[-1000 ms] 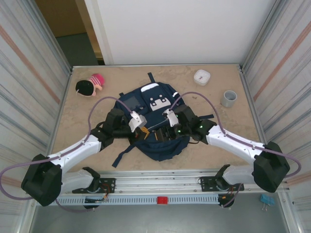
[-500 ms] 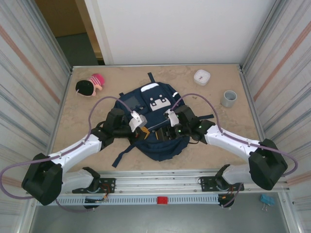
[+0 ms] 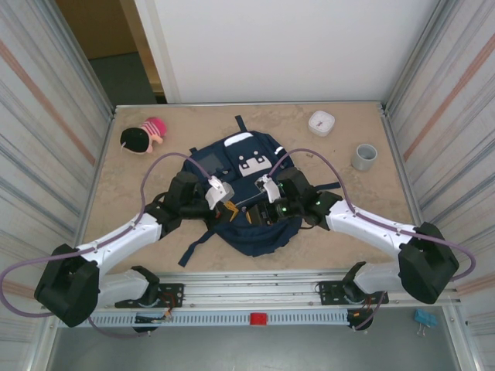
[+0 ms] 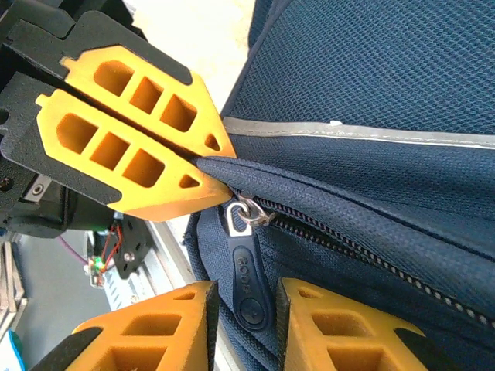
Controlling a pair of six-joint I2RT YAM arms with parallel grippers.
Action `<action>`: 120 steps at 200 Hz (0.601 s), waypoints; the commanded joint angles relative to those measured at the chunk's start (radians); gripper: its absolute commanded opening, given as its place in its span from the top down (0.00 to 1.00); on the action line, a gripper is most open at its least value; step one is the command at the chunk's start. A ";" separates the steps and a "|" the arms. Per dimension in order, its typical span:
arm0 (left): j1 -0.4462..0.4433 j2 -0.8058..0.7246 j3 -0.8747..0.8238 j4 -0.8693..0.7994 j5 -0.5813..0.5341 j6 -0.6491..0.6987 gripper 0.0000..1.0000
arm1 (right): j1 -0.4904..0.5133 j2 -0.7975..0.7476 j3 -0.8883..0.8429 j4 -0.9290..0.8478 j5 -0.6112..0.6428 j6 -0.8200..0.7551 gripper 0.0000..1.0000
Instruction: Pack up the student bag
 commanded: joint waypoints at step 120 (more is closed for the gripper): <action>0.006 -0.042 0.037 0.020 0.017 -0.006 0.92 | 0.036 0.046 0.122 -0.187 0.231 -0.062 0.90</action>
